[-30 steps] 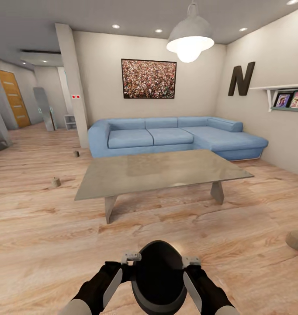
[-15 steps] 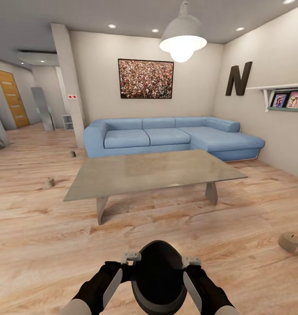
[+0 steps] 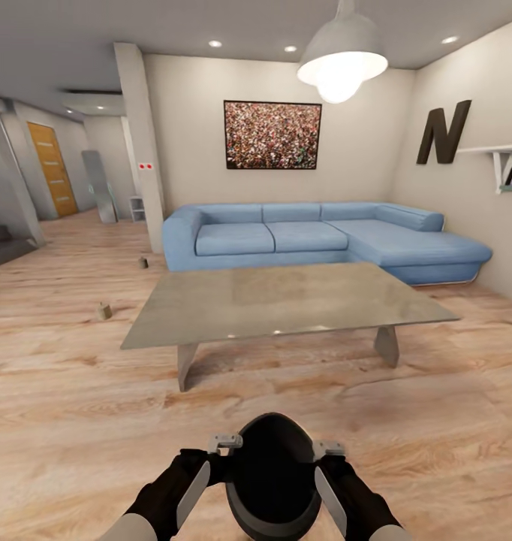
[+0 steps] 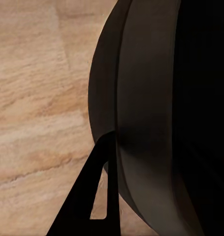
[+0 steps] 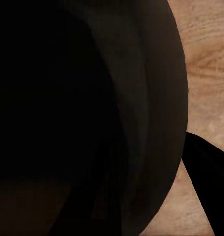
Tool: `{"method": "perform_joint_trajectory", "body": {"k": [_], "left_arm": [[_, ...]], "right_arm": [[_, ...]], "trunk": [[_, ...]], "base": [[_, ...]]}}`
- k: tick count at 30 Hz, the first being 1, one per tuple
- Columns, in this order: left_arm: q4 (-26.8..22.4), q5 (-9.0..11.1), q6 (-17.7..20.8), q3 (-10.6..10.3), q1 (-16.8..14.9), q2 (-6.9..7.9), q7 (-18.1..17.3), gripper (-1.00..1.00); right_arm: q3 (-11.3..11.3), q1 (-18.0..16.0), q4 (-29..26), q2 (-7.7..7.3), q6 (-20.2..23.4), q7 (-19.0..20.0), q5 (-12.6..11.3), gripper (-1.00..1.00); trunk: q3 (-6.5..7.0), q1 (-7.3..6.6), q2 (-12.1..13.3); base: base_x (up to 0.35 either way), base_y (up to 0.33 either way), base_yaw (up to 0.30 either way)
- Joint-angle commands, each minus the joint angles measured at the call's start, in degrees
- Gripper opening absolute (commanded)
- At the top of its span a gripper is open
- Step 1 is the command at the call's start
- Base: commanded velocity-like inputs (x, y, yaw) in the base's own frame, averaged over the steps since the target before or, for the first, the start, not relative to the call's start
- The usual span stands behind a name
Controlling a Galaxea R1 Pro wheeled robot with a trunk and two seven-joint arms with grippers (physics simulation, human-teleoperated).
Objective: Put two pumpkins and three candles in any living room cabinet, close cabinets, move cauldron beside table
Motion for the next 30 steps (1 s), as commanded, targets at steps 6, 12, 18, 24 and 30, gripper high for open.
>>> {"method": "perform_joint_trajectory", "body": {"k": [6,12,18,24,30], "left_arm": [[0.1,-1.3,0.3,0.1,-0.1,0.08,0.4,-1.00],[0.1,-1.2,0.3,0.1,-0.1,0.08,0.4,-1.00],[0.1,-1.2,0.3,0.1,0.0,0.06,0.4,-1.00],[0.1,-1.3,0.3,0.1,0.0,0.08,0.4,-1.00],[0.0,-1.2,0.3,0.1,0.0,0.09,0.5,-1.00]], "right_arm": [[0.7,0.0,-0.4,-0.05,0.0,-0.4,-1.0,-1.00],[0.7,0.0,-0.4,-0.05,0.0,-0.4,-1.0,-1.00],[0.7,0.0,-0.4,-0.05,0.0,-0.4,-1.0,-1.00],[0.6,0.0,-0.4,-0.05,0.0,-0.4,-1.0,-1.00],[0.7,0.0,-0.4,-0.05,0.0,-0.4,-1.0,-1.00]], "trunk": [[-0.06,0.02,0.0],[-0.06,0.02,0.0],[-0.06,0.02,0.0],[-0.06,0.02,0.0],[-0.06,0.02,0.0]], "base": [[0.320,-0.001,0.281],[0.314,-0.052,0.072],[0.294,-0.058,0.004],[0.244,-0.004,0.000],[0.032,0.000,0.000]]}}
